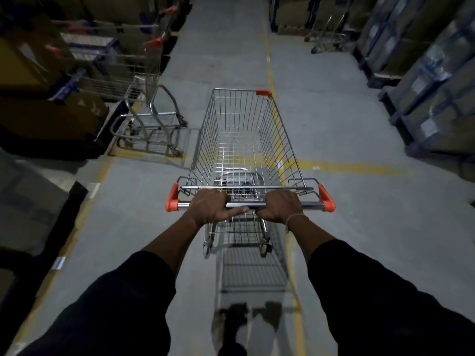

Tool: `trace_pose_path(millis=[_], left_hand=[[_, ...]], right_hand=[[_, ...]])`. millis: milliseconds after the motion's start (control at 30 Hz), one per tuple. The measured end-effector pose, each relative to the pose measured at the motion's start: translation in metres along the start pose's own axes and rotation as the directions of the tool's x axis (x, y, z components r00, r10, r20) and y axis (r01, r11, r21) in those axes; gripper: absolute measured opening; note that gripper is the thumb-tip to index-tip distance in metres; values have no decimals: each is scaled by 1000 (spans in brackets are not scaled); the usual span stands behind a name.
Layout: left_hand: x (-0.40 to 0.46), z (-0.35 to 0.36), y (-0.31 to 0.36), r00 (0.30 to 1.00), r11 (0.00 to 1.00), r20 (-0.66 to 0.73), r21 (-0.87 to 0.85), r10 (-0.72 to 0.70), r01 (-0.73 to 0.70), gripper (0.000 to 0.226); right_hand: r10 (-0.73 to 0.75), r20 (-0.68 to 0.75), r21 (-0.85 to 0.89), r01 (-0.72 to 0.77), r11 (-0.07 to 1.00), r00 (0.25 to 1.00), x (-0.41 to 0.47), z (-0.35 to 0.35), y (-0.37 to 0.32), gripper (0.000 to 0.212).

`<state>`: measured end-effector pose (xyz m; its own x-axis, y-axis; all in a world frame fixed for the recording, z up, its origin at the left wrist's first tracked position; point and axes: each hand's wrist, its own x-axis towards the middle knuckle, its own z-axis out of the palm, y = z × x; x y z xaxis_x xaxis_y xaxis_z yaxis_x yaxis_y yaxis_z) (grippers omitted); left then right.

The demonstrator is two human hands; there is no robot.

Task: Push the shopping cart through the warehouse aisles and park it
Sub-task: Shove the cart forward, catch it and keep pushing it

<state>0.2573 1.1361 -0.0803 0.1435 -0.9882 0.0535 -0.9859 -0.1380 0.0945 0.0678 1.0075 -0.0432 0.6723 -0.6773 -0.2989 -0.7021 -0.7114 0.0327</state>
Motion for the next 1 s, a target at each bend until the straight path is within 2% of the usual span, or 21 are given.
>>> trace_pose_path(millis=[200,367,500,667,767,1000], left_hand=[[97,1,-33,999,999,14,-21,43,-43,76],[184,6,-61,999,999,8,-19,46,-46,79],[264,8,-84,1000,1000,-11,16,18,-18,89],[363,8,-110,998,998,-17,-14,-54,54,76],[415,11,-124,994,994,20,-18,-104,104,84],[525,19,-163,986,986,28,-13,-167,167,81]], right_hand=[[27,-7,22,-27,999,1000,92,-25,32,51],[21,-11,22,-21,1000,1000,173,-48,64,45],[-12,-32,10,12,1000,999,252,-73,93,49],[-69,-22,2,69,998,997,350,-108,134,42],[-84,-36,40,86,996,996,401,-123,157,46],[-137,-45,-25,136,990,990,521,-154,194,55]])
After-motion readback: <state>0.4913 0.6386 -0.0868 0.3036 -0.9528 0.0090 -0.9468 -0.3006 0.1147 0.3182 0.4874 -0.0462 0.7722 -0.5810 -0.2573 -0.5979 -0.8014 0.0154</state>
